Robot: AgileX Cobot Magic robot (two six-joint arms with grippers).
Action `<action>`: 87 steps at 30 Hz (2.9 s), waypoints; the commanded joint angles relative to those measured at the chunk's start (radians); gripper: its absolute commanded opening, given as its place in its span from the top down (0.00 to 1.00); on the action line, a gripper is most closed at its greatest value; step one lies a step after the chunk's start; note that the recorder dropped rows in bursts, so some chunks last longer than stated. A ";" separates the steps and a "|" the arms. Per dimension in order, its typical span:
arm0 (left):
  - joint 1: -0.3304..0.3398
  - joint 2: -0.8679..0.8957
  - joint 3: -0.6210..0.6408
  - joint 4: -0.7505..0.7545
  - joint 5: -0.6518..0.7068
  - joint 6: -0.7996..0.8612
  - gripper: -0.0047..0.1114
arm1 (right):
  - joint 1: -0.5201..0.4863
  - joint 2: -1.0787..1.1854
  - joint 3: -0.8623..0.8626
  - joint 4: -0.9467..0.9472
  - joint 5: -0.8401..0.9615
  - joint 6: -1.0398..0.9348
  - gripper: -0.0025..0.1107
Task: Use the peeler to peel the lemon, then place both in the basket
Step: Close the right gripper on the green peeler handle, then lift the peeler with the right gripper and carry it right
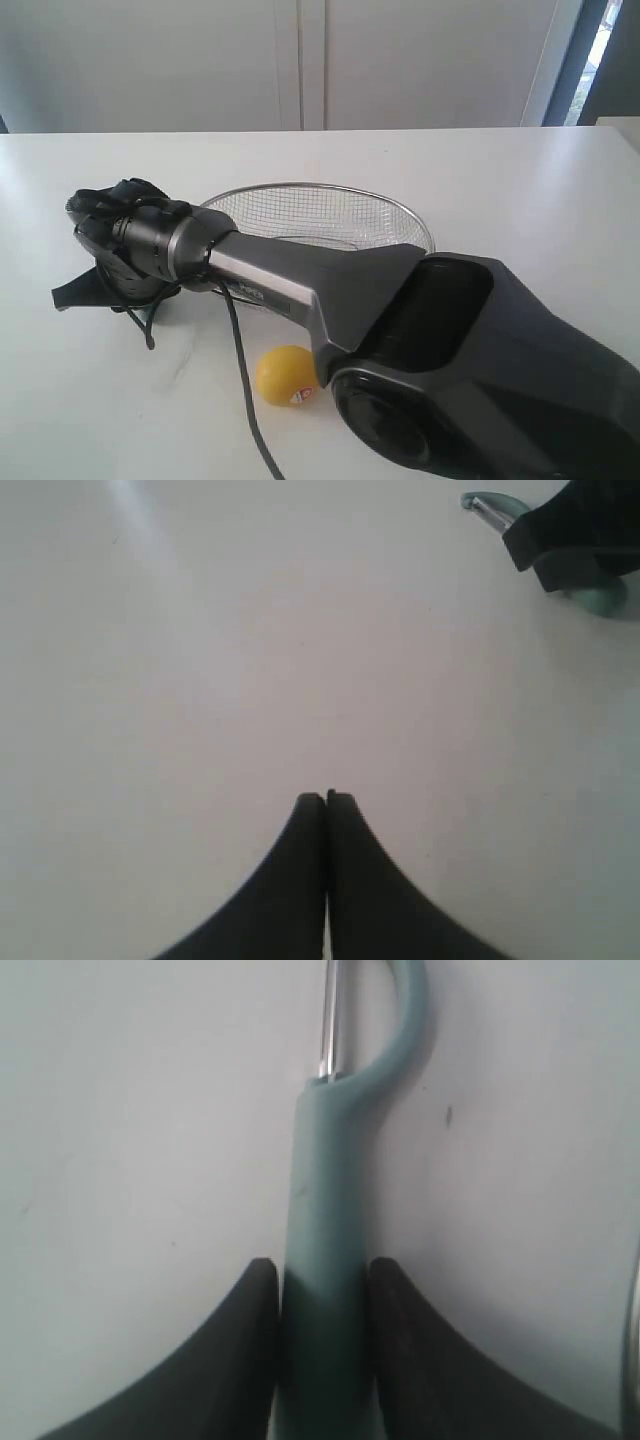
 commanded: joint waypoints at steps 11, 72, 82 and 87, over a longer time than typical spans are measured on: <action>0.002 -0.004 0.009 0.003 0.007 -0.002 0.96 | -0.001 -0.019 -0.002 0.010 0.078 0.003 0.98; 0.002 -0.004 0.009 0.003 0.007 -0.002 0.96 | -0.220 -0.368 0.007 0.395 0.383 -0.491 0.98; 0.002 -0.004 0.009 0.003 0.007 -0.002 0.96 | -0.261 -0.489 0.213 0.417 0.383 -0.572 0.98; 0.002 -0.004 0.009 0.003 0.007 -0.002 0.96 | -0.301 -0.581 0.374 0.419 0.308 -0.589 0.98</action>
